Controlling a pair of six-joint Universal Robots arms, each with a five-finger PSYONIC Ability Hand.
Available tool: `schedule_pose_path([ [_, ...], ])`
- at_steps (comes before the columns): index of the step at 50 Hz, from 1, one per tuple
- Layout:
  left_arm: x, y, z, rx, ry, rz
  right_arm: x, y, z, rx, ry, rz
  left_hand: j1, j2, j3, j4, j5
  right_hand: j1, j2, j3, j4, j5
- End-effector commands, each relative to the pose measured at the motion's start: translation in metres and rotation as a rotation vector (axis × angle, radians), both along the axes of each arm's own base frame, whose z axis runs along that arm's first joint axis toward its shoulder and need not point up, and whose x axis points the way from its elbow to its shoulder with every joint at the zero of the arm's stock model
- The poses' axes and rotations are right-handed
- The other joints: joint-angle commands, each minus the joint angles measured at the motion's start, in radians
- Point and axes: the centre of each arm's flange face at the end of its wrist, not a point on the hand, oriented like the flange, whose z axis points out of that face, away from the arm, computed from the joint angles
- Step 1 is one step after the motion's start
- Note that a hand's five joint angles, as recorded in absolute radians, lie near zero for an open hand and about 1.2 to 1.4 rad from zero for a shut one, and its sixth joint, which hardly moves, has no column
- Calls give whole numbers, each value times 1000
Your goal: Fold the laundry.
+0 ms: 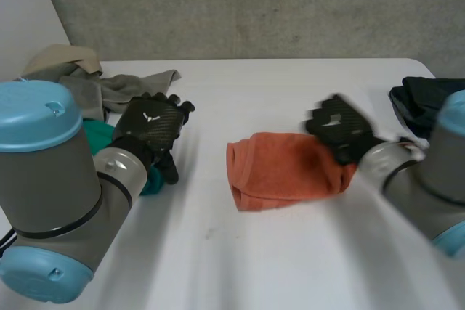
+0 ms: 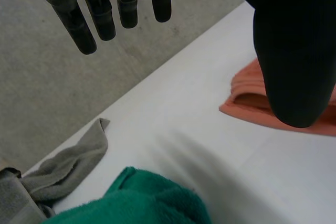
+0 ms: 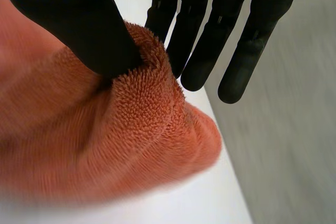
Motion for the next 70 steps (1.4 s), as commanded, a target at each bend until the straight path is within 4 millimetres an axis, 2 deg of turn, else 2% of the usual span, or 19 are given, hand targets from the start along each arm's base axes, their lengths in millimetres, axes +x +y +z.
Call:
schedule_pose_path([
  [1, -1, -11, 9, -37, 32, 45, 61, 56, -27, 26, -25, 335, -11, -27, -31, -24, -43, 344, 248, 212, 202, 217],
  [4, 0, -19, 15, -60, 56, 70, 68, 51, -27, 64, -43, 274, -11, -27, -31, -24, -43, 344, 248, 212, 202, 217],
  [5, -1, -21, 16, -65, 62, 73, 68, 48, -24, 81, -60, 248, -11, -27, -31, -24, -43, 230, 134, 99, 89, 103],
  [6, -1, -26, 18, -74, 75, 78, 67, 41, -21, 132, -109, 188, -11, -27, -31, -24, -43, -425, -521, -557, -566, -552],
  [7, -2, -28, 20, -80, 84, 77, 65, 38, -19, 160, -142, 158, -11, -27, -31, -24, -43, -804, -899, -935, -945, -930],
  [8, -3, -30, 21, -83, 91, 80, 64, 33, -16, 191, -180, 129, -11, -27, -31, -24, -43, -878, -974, -1009, -1019, -1005],
  [12, -13, -41, 28, -105, 129, 57, 50, 15, 7, 331, -403, 25, -11, -27, -31, -24, -43, -878, -974, -1009, -1019, -1005],
  [13, -19, -44, 31, -111, 146, 43, 38, 6, 23, 362, -496, -16, -11, -27, -31, -24, -43, -878, -974, -1009, -1019, -1005],
  [17, -40, -46, 36, -103, 205, -33, 4, -18, 48, 435, -682, -131, -11, -27, -31, -24, -43, -878, -974, -1009, -1019, -1005],
  [20, -57, -44, 36, -80, 235, -105, -14, -31, 50, 487, -750, -207, -11, -27, -31, -24, -43, -878, -974, -1009, -1019, -1005],
  [25, -103, -25, 23, 27, 263, -299, -49, -58, 50, 535, -764, -360, -11, -27, -31, -24, -43, -878, -974, -1009, -1019, -1005],
  [29, -128, -18, 7, 67, 247, -351, -65, -74, 41, 572, -749, -446, -11, -27, -31, -24, -43, -878, -974, -1009, -1019, -1005],
  [32, -137, -20, -4, 78, 228, -341, -69, -80, 32, 608, -736, -472, -11, -27, -31, -24, -43, -878, -974, -1009, -1019, -1005],
  [35, -142, -21, -24, 107, 174, -298, -65, -81, 20, 666, -702, -465, -11, -27, -31, -24, -43, -878, -974, -1009, -1019, -1005],
  [38, -136, -24, -43, 140, 95, -211, -50, -73, 6, 755, -646, -405, -11, -27, -31, -24, -43, -878, -974, -1009, -1019, -1005],
  [47, -109, -27, -60, 192, -37, -92, -12, -54, -19, 825, -535, -275, -11, -27, -31, -24, -43, -878, -974, -1009, -1019, -1005],
  [57, -98, -33, -88, 241, -108, -68, -7, -51, -50, 772, -384, -322, -11, -27, -31, -24, -43, -878, -974, -1009, -1019, -1005],
  [63, -99, -31, -84, 237, -92, -78, -5, -47, -51, 756, -351, -310, -11, -27, -31, -24, -43, -878, -974, -1009, -1019, -1005],
  [70, -93, -31, -44, 190, -24, -73, -8, -43, -21, 621, -328, -298, -11, -27, -31, -24, -43, -878, -974, -1009, -1019, -1005],
])
